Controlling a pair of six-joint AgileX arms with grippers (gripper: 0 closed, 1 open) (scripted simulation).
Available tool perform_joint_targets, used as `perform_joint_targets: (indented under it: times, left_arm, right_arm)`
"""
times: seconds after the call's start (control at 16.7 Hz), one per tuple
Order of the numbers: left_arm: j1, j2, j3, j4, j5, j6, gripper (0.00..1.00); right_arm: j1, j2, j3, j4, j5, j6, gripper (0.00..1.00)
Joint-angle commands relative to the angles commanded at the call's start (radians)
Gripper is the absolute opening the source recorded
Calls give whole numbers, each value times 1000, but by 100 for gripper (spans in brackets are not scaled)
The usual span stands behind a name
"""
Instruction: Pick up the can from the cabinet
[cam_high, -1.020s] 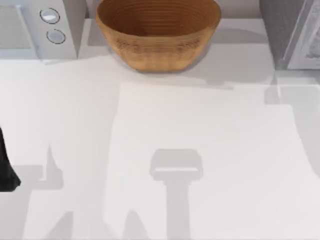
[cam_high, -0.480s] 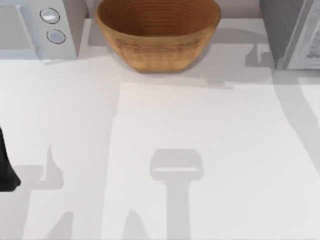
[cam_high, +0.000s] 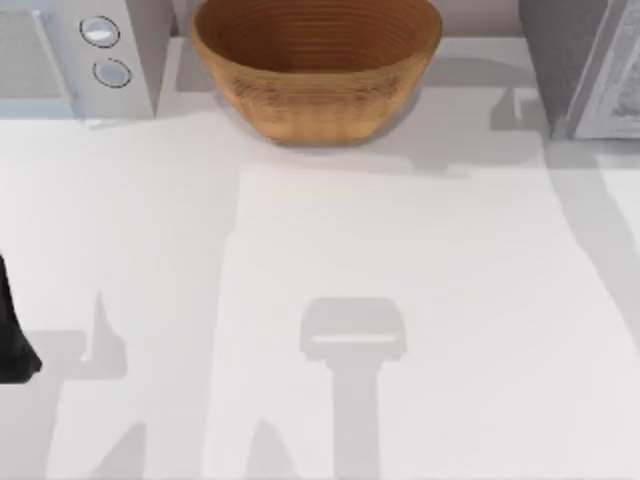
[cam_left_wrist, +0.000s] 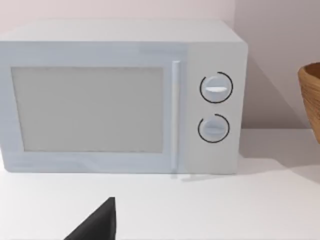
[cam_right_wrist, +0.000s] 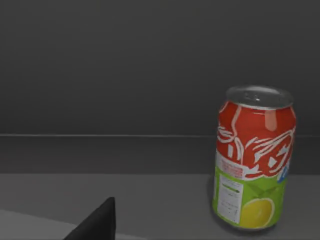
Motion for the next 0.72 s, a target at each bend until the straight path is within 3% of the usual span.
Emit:
perform_joint_targets:
  times: [0.3, 0.72]
  left_arm:
    - [0, 0, 0, 0, 0, 0, 100]
    - [0, 0, 0, 0, 0, 0, 100]
  right_arm:
    - [-57, 46, -65, 136, -52, -1, 100]
    - [-65, 88, -32, 143, -60, -2, 100]
